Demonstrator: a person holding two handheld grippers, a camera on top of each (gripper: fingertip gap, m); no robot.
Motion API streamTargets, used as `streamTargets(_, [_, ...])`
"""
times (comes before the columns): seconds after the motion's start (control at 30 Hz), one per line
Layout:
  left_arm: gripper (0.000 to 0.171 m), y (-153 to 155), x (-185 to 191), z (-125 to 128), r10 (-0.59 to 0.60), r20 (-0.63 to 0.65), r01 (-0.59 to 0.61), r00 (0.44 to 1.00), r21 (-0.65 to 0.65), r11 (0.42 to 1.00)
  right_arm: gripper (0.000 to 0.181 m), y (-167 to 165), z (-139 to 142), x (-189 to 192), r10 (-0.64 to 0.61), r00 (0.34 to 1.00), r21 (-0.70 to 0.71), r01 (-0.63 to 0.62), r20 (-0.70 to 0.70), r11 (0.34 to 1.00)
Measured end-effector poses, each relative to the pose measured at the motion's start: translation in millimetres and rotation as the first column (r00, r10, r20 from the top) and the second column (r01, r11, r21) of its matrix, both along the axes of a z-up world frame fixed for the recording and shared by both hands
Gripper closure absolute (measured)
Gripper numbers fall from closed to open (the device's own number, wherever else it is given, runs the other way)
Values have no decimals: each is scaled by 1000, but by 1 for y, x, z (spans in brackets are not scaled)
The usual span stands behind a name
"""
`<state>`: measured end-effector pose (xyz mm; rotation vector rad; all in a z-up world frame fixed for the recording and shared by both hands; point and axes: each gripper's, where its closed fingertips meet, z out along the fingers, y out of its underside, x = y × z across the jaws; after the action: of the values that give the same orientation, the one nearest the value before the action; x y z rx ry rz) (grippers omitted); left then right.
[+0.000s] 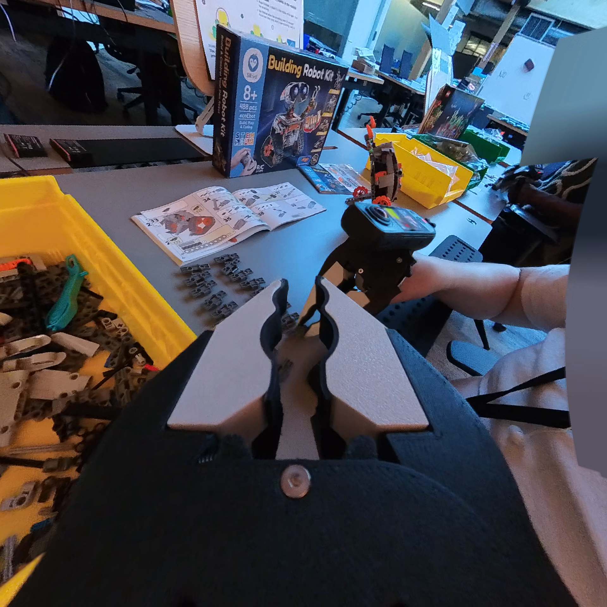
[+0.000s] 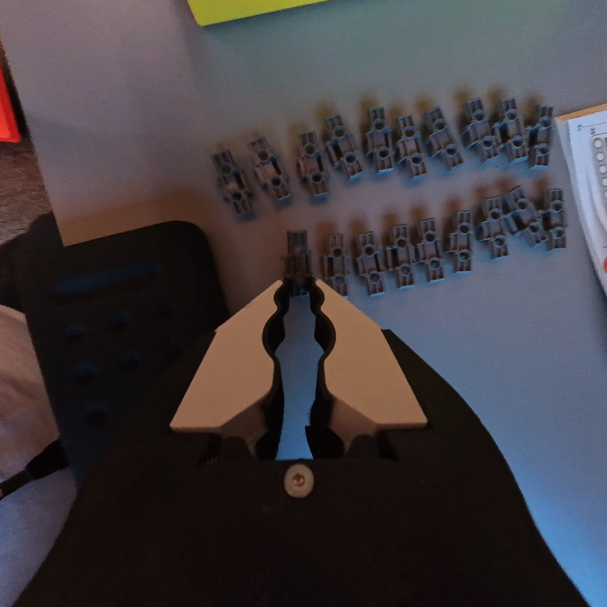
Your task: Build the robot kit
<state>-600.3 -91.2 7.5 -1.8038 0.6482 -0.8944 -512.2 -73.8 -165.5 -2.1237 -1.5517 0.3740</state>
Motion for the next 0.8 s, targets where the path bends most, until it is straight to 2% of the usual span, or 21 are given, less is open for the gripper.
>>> streamTargets(0.13, [157,-10,-2,1,-14,14,14,1000,5,1000,170,5,0,2,-15,999,46,13,42,999])
streamTargets(0.37, [157,-17,-6,9,-23,6,23,1000,27,999,166,3,4,4,-25,1000,42,24,12,999])
streamTargets(0.47, [157,-16,-11,9,-1,-21,2,1000,39,999,165,2,13,7,-39,998,53,42,-42,998])
streamTargets(0.57, [155,-4,-30,5,83,-67,-79,994,55,995,166,3,29,17,-74,986,43,82,-152,996])
streamTargets(0.7, [148,13,-57,0,178,-92,-172,980,63,983,165,24,50,48,-158,934,47,183,-319,982])
streamTargets(0.8, [144,22,-72,3,236,-97,-225,967,109,968,163,47,62,84,-199,905,137,267,-376,954])
